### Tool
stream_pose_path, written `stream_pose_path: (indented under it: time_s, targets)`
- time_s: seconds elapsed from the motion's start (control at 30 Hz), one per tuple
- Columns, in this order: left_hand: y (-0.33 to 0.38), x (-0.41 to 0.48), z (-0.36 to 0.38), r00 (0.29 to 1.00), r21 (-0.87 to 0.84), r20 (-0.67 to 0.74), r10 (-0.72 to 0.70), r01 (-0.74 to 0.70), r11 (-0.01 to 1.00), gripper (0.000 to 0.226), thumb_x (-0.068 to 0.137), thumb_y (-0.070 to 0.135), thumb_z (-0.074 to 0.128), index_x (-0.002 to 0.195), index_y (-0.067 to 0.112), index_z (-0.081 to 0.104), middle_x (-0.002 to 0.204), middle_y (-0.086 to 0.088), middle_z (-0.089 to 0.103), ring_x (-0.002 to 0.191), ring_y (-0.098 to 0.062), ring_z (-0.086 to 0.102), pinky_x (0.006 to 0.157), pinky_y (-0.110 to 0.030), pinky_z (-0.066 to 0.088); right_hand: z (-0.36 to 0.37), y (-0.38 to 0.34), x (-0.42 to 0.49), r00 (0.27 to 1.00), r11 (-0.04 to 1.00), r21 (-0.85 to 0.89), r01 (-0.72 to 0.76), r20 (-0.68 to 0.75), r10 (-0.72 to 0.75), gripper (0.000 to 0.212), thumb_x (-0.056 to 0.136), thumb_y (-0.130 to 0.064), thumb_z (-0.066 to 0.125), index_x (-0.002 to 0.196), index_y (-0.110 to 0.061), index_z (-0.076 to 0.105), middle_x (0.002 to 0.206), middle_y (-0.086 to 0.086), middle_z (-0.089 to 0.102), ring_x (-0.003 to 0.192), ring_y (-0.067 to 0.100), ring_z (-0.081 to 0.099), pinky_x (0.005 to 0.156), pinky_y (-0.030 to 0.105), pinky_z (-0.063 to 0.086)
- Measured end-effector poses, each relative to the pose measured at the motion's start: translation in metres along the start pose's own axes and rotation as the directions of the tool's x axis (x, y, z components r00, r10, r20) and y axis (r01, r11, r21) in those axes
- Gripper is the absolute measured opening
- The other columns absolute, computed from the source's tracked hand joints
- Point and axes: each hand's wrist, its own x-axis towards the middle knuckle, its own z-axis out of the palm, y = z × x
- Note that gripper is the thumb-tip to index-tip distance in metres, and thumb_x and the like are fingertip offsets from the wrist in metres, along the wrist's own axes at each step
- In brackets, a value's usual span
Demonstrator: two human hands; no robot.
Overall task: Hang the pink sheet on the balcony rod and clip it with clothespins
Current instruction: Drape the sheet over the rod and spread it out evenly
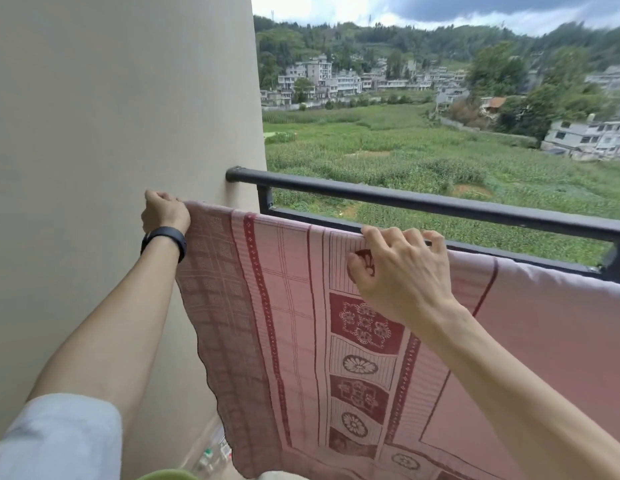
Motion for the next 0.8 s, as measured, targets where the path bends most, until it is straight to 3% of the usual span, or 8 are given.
stream_pose_path:
  time_s: [0.07,0.13,0.2,0.43,0.5,0.6,0.67,0.8]
  targets:
    - [0.019,-0.019,0.003,0.963,0.081,-0.080,0.259,-0.253,0.964,0.032,0.099,0.031,0.036,0.121,0.016,0.054,0.130,-0.015,0.058,0.120,-0.038,0.053,0.098,-0.046,0.039,0.002,0.005,-0.003,1.000,1.000,-0.008,-0.003,-0.001,0.003,0.052,0.096,-0.060,0.031,0.128,-0.025,0.052,0.119,0.002,0.067,0.109,0.027,0.060,0.101,0.050,0.032]
    - [0.029,-0.055,0.013,0.792,0.176,-0.047,0.608,-0.593,0.786,0.034,0.099,0.036,0.038,0.114,0.017,0.062,0.114,-0.014,0.067,0.106,-0.037,0.059,0.095,-0.047,0.039,0.002,0.010,-0.008,0.999,1.000,-0.001,-0.022,-0.035,0.022,0.053,0.097,-0.061,0.031,0.129,-0.025,0.053,0.119,0.001,0.067,0.111,0.027,0.059,0.103,0.050,0.031]
    - [0.022,-0.094,0.031,0.604,0.219,0.065,0.794,-0.785,0.580,0.040,0.100,0.038,0.037,0.095,0.016,0.069,0.092,-0.012,0.071,0.089,-0.033,0.062,0.094,-0.045,0.038,-0.003,0.022,-0.018,0.991,0.997,0.009,-0.074,-0.108,0.075,0.051,0.098,-0.059,0.032,0.127,-0.025,0.057,0.119,0.002,0.067,0.112,0.028,0.059,0.105,0.051,0.030]
    - [0.009,-0.106,0.042,0.569,0.220,0.043,0.821,-0.807,0.548,0.042,0.096,0.020,0.042,0.067,-0.003,0.061,0.067,-0.025,0.063,0.069,-0.037,0.058,0.079,-0.046,0.038,-0.023,0.165,-0.104,0.810,0.858,0.091,-0.506,-0.291,0.509,0.049,0.101,-0.052,0.021,0.099,-0.025,0.062,0.110,0.009,0.065,0.112,0.032,0.048,0.109,0.055,0.026]
    - [0.016,-0.108,0.040,0.627,0.213,0.093,0.774,-0.772,0.599,0.050,0.094,0.028,0.034,0.069,-0.005,0.063,0.071,-0.028,0.064,0.073,-0.039,0.057,0.084,-0.049,0.040,-0.031,0.218,-0.132,0.741,0.782,0.079,-0.619,-0.273,0.614,0.057,0.099,-0.062,0.012,0.102,-0.028,0.058,0.115,0.008,0.058,0.118,0.033,0.042,0.105,0.065,0.031]
    - [0.031,-0.133,0.037,0.665,0.249,0.142,0.734,-0.741,0.623,0.052,0.090,0.041,0.030,0.086,0.011,0.073,0.088,-0.022,0.070,0.088,-0.038,0.058,0.097,-0.050,0.035,-0.039,0.260,-0.157,0.743,0.783,0.078,-0.618,-0.270,0.613,0.051,0.101,-0.061,0.015,0.111,-0.031,0.055,0.124,0.007,0.051,0.128,0.032,0.039,0.106,0.070,0.028]
    - [0.053,-0.184,0.041,0.571,0.159,0.193,0.798,-0.821,0.549,0.048,0.092,0.046,0.035,0.097,0.019,0.073,0.095,-0.018,0.071,0.095,-0.036,0.061,0.104,-0.051,0.031,-0.039,0.264,-0.159,0.753,0.803,0.045,-0.594,-0.321,0.575,0.051,0.102,-0.056,0.017,0.112,-0.028,0.058,0.123,0.006,0.054,0.126,0.030,0.041,0.111,0.063,0.020]
    - [0.100,-0.338,0.061,0.197,-0.104,0.319,0.927,-0.965,0.241,0.045,0.095,0.050,0.035,0.115,0.024,0.067,0.105,-0.008,0.071,0.103,-0.030,0.062,0.104,-0.048,0.034,-0.035,0.262,-0.156,0.796,0.841,-0.024,-0.541,-0.337,0.503,0.046,0.102,-0.050,0.023,0.107,-0.026,0.063,0.111,0.002,0.063,0.117,0.027,0.046,0.109,0.055,0.017]
